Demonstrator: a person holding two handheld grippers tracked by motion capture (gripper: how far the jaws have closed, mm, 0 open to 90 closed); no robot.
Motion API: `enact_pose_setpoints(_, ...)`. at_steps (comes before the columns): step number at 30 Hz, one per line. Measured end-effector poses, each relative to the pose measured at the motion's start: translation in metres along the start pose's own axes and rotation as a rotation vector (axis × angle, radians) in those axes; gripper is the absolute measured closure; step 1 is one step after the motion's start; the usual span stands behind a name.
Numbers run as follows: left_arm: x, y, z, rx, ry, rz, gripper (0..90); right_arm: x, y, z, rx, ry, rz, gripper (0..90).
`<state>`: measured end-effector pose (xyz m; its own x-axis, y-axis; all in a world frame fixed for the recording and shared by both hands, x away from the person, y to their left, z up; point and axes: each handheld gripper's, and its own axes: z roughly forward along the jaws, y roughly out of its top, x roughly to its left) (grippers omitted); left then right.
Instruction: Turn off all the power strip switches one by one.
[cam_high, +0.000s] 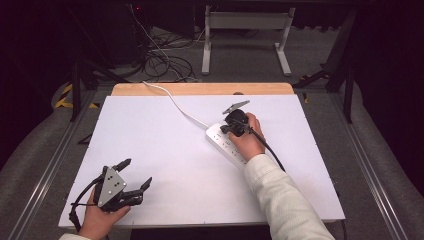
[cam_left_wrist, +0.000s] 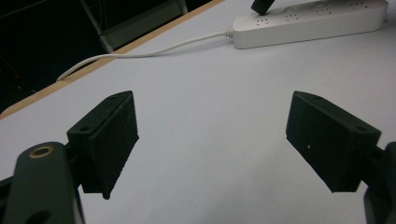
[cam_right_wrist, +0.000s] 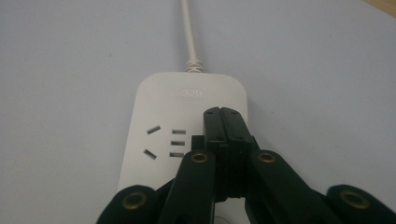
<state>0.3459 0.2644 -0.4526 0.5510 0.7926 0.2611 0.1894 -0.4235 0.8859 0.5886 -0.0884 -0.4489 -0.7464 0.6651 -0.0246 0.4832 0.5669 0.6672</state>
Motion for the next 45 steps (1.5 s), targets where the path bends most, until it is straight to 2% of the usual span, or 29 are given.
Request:
enact_pose_setpoints(7, -0.001, 0.0, 0.0, 0.001, 0.0, 0.002, 17.6, -0.001, -0.001, 0.0, -0.008, 0.008, 0.024, 90.0)
enact_pose_setpoints(10, -0.001, 0.0, 0.0, 0.002, 0.0, 0.002, 17.6, 0.001, -0.001, 0.0, -0.002, -0.007, 0.008, 90.0)
enact_pose_setpoints(15, -0.001, 0.0, 0.0, 0.004, 0.0, 0.004, 17.6, 0.005, 0.0, 0.0, 0.006, -0.037, 0.012, 90.0)
enact_pose_setpoints(28, -0.002, 0.001, 0.0, 0.0, -0.002, 0.006, 17.6, 0.003, -0.001, 0.0, 0.021, -0.028, 0.048, 90.0)
enact_pose_setpoints(30, -0.002, 0.001, 0.0, -0.001, -0.001, 0.007, 17.6, 0.004, 0.0, 0.0, 0.023, -0.035, 0.041, 90.0)
enact_pose_setpoints(32, -0.002, 0.001, 0.0, -0.001, -0.002, 0.003, 17.6, 0.006, 0.002, -0.001, 0.03, -0.045, 0.013, 90.0)
enact_pose_setpoints(35, -0.001, 0.0, 0.0, -0.002, -0.002, 0.0, 17.6, 0.01, 0.004, -0.01, -0.035, -0.052, -0.005, 90.0)
enact_pose_setpoints(37, -0.001, 0.0, 0.0, 0.0, 0.0, -0.003, 17.6, 0.012, 0.008, -0.018, -0.099, -0.036, -0.008, 90.0)
enact_pose_setpoints(38, -0.001, 0.0, 0.0, 0.0, -0.001, -0.003, 17.6, 0.013, 0.01, -0.021, -0.113, -0.024, -0.014, 90.0)
enact_pose_setpoints(41, -0.001, 0.0, 0.0, -0.003, -0.001, -0.006, 17.6, 0.015, 0.013, -0.027, -0.113, -0.018, -0.038, 90.0)
enact_pose_setpoints(45, 0.0, 0.0, 0.0, -0.002, 0.0, 0.0, 17.6, 0.015, 0.013, -0.035, -0.132, 0.0, -0.04, 90.0)
